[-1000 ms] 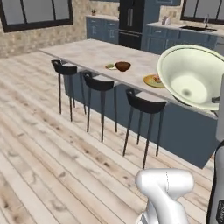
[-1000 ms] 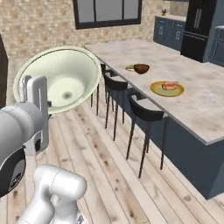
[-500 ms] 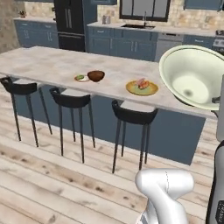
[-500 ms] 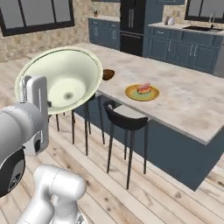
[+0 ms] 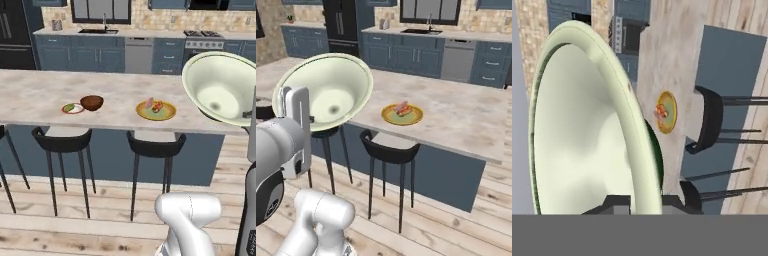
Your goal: Take the smaller bowl and place it next to the appetizer plate on the dining counter , and place the larger bowl next to the plate with cooked food.
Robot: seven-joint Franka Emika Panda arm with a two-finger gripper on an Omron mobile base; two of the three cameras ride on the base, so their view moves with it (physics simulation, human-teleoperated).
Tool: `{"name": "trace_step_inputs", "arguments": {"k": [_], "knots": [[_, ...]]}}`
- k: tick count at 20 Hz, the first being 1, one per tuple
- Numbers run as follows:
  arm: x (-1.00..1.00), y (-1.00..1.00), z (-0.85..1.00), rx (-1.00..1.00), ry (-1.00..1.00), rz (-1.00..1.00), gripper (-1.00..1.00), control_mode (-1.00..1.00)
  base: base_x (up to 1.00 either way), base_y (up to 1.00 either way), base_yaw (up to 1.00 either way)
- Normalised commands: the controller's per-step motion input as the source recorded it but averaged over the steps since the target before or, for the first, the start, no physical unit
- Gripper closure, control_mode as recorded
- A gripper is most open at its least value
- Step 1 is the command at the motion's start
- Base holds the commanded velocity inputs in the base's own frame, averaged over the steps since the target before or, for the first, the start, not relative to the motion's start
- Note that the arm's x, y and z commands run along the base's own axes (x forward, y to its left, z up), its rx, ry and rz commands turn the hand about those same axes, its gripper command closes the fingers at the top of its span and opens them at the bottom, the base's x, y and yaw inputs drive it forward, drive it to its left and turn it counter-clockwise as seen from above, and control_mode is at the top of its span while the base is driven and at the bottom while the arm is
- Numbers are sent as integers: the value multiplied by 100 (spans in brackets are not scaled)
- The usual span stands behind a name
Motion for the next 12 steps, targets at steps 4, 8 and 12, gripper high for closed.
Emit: {"name": "trace_step_inputs", "arguments": {"k": [4, 8, 12], "knots": [[0, 0, 0, 0, 0, 0, 100, 100, 100, 99, -52], [0, 0, 0, 0, 0, 0, 100, 100, 91, 32, -29], [0, 0, 0, 0, 0, 0, 100, 100, 69, -57, 0]]}}
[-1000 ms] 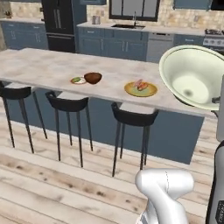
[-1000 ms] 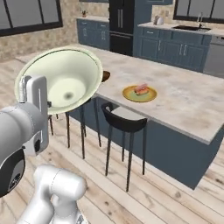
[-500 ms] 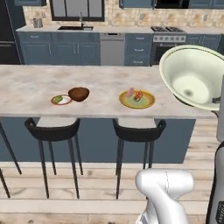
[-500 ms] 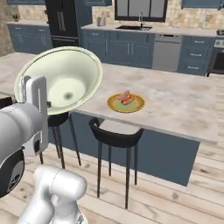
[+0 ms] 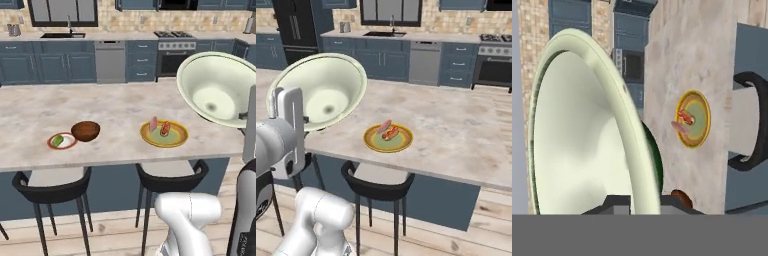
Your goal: Take the smaller bowl and place it next to the appetizer plate on the dining counter , and place the larger bowl next to the plate with cooked food.
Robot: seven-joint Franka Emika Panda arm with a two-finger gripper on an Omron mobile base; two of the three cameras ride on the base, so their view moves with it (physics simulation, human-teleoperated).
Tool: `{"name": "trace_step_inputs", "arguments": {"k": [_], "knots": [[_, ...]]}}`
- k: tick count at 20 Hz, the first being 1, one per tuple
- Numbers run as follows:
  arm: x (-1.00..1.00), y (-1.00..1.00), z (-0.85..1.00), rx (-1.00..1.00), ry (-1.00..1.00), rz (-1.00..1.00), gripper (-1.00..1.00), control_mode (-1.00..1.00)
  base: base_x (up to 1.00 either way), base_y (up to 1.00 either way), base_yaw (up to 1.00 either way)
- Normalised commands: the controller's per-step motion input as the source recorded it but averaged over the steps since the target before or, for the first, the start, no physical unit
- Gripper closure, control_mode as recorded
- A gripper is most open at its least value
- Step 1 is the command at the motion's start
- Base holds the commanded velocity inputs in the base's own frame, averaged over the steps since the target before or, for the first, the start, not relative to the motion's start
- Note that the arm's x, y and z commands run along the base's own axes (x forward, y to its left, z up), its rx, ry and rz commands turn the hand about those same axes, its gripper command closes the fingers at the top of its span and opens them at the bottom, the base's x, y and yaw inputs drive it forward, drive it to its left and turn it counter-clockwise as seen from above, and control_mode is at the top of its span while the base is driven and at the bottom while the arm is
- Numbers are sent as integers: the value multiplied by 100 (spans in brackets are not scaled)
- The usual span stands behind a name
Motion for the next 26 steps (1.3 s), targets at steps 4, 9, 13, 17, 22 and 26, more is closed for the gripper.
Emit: {"name": "trace_step_inputs", "arguments": {"k": [4, 9, 13, 17, 22, 26], "knots": [[0, 0, 0, 0, 0, 0, 100, 100, 95, -19, 0], [0, 0, 0, 0, 0, 0, 100, 100, 100, -10, -1], [25, -9, 0, 0, 7, -4, 100, -100, 75, -4, -10], [100, -79, -7, 2, 31, -3, 100, -100, 0, 0, 0], [61, -96, -47, 4, 10, 14, 100, -100, 0, 0, 0], [52, -55, -92, 0, 6, 11, 100, -100, 0, 0, 0]]}}
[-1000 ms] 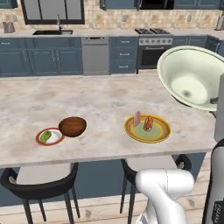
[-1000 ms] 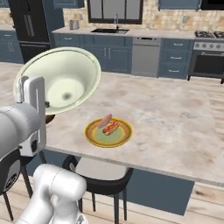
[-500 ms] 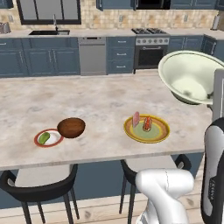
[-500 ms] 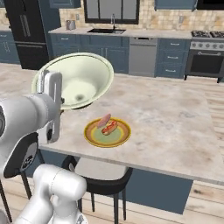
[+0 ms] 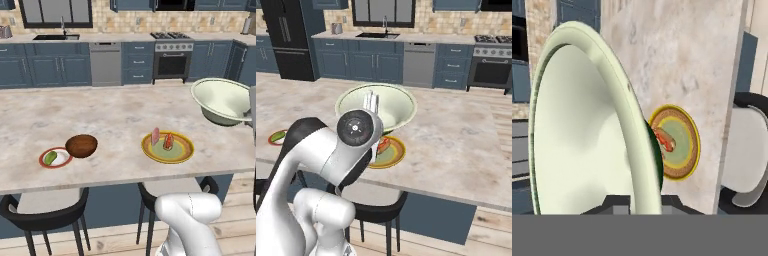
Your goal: Take the smaller bowl and place it next to the appetizer plate on the dining counter , and place the larger bowl next to the plate with cooked food.
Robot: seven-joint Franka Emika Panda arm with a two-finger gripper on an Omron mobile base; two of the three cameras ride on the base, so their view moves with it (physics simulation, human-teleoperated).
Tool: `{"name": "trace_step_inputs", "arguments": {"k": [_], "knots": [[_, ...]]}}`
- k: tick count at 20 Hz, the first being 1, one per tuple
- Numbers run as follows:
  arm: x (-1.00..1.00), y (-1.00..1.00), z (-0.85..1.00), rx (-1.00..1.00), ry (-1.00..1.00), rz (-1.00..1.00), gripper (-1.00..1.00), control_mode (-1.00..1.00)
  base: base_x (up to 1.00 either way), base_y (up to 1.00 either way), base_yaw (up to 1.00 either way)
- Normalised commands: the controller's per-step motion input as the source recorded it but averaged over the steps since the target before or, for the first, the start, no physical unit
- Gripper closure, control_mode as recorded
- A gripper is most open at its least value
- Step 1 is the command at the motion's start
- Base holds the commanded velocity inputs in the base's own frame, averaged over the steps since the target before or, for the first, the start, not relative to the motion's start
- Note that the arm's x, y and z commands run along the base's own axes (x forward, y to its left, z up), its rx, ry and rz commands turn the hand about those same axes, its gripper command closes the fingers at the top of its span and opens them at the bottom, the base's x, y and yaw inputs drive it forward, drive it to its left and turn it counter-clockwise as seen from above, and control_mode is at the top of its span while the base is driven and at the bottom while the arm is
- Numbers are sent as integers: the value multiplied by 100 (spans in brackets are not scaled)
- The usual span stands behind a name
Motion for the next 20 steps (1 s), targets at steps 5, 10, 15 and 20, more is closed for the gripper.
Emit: {"name": "trace_step_inputs", "arguments": {"k": [5, 10, 15, 20], "knots": [[48, -49, -65, 0, 13, 0, 100, -100, 0, 0, 0], [60, -53, -38, 0, 16, 0, 100, -100, 0, 0, 0], [58, -41, -32, 1, 6, 0, 100, -100, 0, 0, 0], [64, -12, -44, 0, -2, 0, 100, -100, 0, 0, 0]]}}
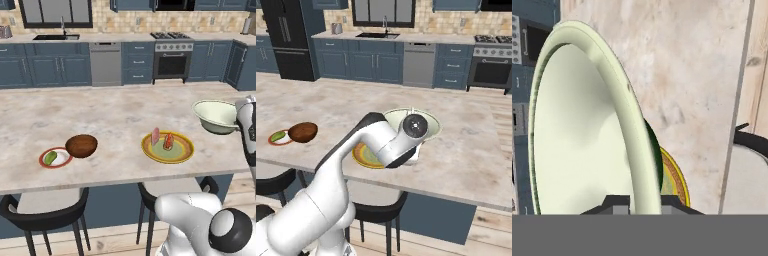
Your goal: Take the smaller bowl and place it next to the appetizer plate on the dining counter , and place the larger bowl next to the plate with cooked food.
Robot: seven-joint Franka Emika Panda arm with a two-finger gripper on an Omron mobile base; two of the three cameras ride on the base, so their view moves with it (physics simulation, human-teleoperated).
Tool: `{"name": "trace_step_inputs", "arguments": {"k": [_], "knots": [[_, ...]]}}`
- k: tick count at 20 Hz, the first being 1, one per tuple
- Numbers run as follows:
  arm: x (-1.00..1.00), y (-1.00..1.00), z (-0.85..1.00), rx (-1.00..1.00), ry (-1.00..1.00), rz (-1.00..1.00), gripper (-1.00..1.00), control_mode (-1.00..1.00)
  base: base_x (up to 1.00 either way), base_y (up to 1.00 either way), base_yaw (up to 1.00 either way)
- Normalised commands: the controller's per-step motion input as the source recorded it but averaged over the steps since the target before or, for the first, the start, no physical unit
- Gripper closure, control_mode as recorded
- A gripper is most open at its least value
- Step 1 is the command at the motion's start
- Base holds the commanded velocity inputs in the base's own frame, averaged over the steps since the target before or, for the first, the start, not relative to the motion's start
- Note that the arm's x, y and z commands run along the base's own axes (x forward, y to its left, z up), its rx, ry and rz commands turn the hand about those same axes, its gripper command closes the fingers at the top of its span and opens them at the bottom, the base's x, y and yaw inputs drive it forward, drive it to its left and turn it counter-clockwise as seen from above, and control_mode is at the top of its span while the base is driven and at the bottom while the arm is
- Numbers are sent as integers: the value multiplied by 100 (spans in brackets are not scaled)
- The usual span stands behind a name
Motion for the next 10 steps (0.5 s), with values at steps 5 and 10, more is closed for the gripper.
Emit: {"name": "trace_step_inputs", "arguments": {"k": [5, 10], "knots": [[76, 0, -55, 0, 3, 0, 100, -100, 0, 0, 0], [54, -19, -39, 0, 2, 0, 100, -100, 0, 0, 0]]}}
